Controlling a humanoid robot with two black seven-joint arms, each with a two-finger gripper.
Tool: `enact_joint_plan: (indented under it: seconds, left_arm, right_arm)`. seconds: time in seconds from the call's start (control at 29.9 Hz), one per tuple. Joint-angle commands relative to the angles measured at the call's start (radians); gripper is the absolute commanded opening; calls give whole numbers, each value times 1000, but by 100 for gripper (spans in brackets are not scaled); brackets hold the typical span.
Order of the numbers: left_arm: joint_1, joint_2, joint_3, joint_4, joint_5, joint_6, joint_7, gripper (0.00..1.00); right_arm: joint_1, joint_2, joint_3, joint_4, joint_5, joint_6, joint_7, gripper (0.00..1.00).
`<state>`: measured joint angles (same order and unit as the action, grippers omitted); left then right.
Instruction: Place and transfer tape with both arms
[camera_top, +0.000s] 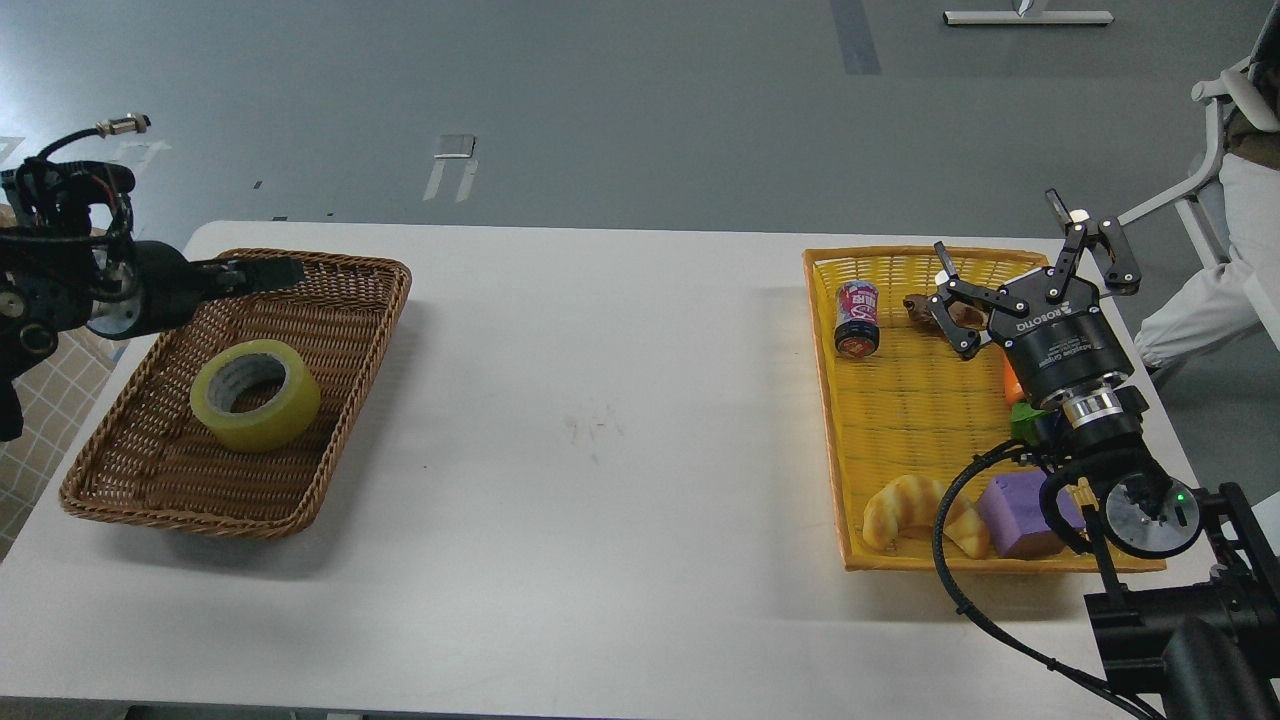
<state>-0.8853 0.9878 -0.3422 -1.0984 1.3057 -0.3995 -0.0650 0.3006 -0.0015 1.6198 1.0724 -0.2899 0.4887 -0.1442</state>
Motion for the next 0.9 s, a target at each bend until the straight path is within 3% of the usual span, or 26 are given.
enact_joint_plan:
  seconds: [0.0,0.3,0.64,0.87]
  left_arm:
    - [-73,-11,-3,-1,-164,-30,-15,95]
    - [-90,-89,-50,23,-791,-33,-12,98]
    - [-57,-181,-241,31,-1080,-51,-15,98]
    - [63,-274,-446,29,-1191,-89,-15,98]
  right_arm:
    - [0,0,0,1,0,0,0,100]
    - [3,-5,3,4,0,0,0,100]
    - [75,-25,8,-2,-8,0,-2,100]
    - [152,-41,5,-34,-8,0,-2,100]
